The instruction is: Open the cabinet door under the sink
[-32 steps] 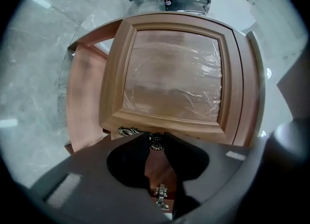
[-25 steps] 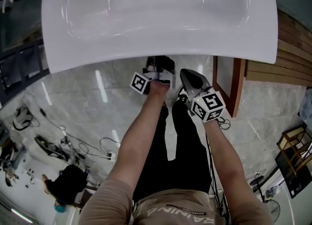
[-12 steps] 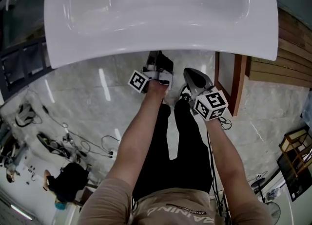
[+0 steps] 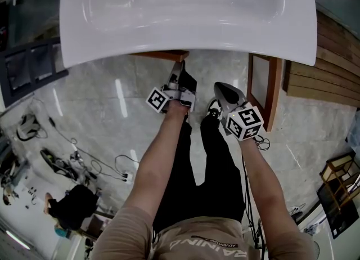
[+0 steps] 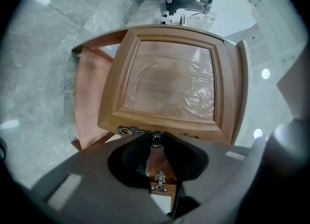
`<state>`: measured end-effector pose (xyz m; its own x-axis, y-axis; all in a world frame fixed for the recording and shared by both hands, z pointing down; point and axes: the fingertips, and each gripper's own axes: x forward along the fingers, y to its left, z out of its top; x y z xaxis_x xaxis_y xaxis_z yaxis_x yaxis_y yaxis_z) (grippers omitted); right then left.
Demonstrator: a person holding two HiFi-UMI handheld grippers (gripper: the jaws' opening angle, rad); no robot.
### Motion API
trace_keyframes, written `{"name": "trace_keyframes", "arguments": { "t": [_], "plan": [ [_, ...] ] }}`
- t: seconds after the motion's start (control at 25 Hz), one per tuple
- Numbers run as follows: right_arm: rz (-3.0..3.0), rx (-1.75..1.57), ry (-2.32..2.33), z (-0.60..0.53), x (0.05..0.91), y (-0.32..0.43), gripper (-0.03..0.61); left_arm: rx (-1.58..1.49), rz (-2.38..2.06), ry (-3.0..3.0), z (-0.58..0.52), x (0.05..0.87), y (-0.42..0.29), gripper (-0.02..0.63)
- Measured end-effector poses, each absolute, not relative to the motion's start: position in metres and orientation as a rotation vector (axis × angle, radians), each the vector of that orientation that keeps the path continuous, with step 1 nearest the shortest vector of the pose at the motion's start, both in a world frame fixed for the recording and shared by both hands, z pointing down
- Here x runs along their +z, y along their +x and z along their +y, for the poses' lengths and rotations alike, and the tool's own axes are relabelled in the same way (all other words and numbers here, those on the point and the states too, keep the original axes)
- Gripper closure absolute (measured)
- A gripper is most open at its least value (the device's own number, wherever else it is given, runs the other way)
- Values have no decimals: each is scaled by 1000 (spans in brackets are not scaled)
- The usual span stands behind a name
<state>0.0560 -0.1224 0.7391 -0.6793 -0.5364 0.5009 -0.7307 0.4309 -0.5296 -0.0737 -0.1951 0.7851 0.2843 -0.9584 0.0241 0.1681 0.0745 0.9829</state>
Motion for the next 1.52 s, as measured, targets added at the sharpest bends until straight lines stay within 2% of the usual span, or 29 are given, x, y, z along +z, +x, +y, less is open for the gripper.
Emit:
{"name": "trace_keyframes", "arguments": {
  "t": [0.92,1.52],
  "plan": [
    [-2414,1077,1096,-68,728,-5,578,-832,-723,1293,-114,784,-108,511],
    [-2387,1083,999,-24,734,-76,577,-694,-671,1341,-50,791,-170,511]
  ]
}}
